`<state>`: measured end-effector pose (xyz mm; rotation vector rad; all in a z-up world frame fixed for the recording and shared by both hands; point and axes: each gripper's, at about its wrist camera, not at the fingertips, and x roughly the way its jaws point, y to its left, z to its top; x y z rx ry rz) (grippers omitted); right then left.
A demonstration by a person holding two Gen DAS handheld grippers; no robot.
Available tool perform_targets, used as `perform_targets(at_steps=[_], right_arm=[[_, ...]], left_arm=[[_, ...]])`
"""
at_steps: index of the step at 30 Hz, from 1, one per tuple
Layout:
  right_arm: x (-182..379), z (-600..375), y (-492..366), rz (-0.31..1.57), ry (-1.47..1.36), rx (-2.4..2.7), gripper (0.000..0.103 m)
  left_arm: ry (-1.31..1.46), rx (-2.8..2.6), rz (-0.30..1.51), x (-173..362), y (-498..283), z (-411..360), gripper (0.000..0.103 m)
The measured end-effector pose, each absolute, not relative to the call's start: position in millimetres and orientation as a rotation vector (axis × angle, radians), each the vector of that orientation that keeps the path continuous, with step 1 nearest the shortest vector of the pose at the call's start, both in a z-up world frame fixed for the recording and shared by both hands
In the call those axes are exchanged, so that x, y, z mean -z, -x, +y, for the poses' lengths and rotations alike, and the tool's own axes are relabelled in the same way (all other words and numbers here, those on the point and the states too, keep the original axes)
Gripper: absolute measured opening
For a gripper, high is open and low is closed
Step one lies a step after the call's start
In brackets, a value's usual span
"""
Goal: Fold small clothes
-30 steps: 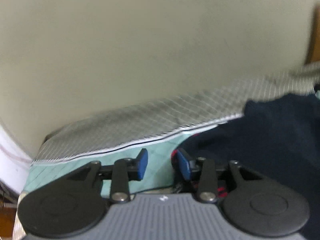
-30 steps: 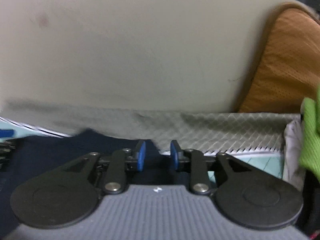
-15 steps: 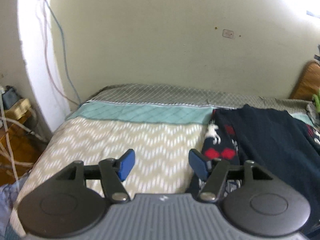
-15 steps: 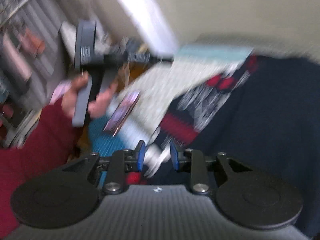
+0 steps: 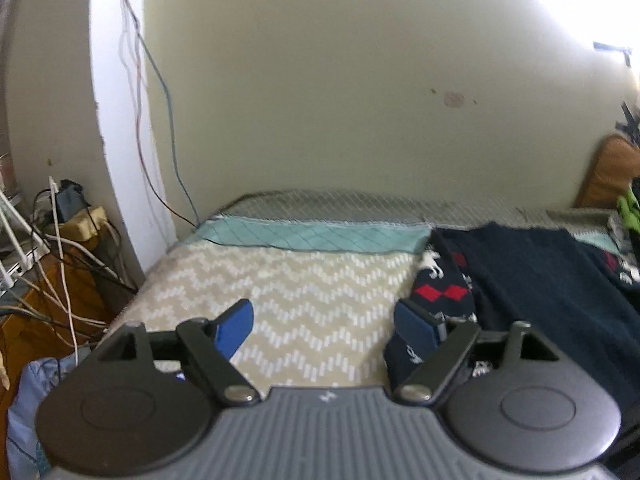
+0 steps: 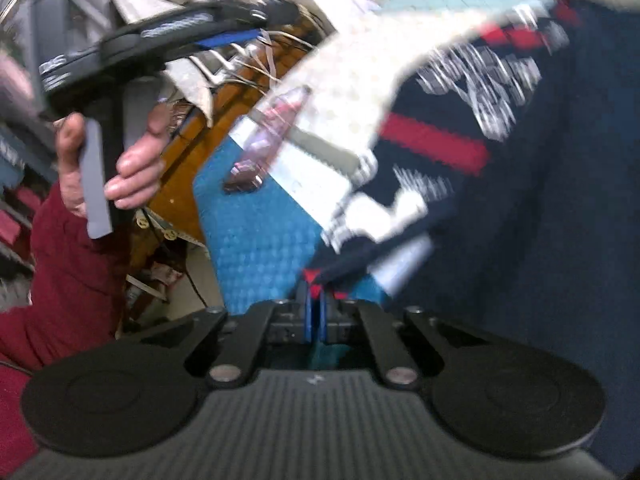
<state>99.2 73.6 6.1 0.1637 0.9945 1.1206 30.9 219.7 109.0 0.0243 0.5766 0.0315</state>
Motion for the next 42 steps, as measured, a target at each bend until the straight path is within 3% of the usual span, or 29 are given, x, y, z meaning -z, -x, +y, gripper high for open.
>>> perform_targets(at_steps=[8,11,15,23,24,26,27,30,36,39,42], right_arm=[[-155.6,-9.1,-136.0,0.557,0.120,-0.862,0.006],[-186.0,-41.1,-152.8,0.441,0.249,-0.678,0.006],[-189.5,-82.3,-191.1,0.440,0.286,-0.506,0.006],[-126.8,-119.4,-235.1,0.618,0.240,-0.431,0.006],[-123.9,-118.2,-236.2,0.624,0.236,-0.434,0.006],[-123.9,-111.0,-241.5,0.620,0.225,-0.443,0.006],[-126.6,-107.6,-242.3,0.612,0.214,-0.452,0.006],[-140.3,-107.9,-241.7,0.558,0.165,-0.507,0.006],[-148.9,-117.7,-229.3,0.446,0.101,-0.607,0.007],[-98.3,-118.6,-258.3,0.636,0.201,-0.554,0.007],[-30.0,-120.5,-295.9,0.860,0.350,-0.289,0.015]], left_arm=[[0.017,-0.063,0.576,-114.2,-59.2,229.2,0.089],[0.031,-0.040,0.589,-111.4,-81.4,218.5,0.090],[0.052,0.020,0.606,-103.3,-118.6,191.1,0.095],[0.102,0.159,0.787,-54.5,-223.5,123.5,0.094],[0.099,0.174,0.812,-46.0,-234.0,113.3,0.090],[0.081,0.214,0.862,-27.9,-251.9,91.6,0.070],[0.063,0.231,0.889,-18.4,-257.8,81.6,0.037],[-0.019,0.228,0.852,-8.5,-256.1,64.5,0.017],[0.223,0.200,0.813,-15.3,-241.0,136.4,0.015],[0.284,0.189,0.838,2.3,-237.8,151.2,0.017],[0.215,0.157,0.798,12.0,-232.9,139.8,0.027]])
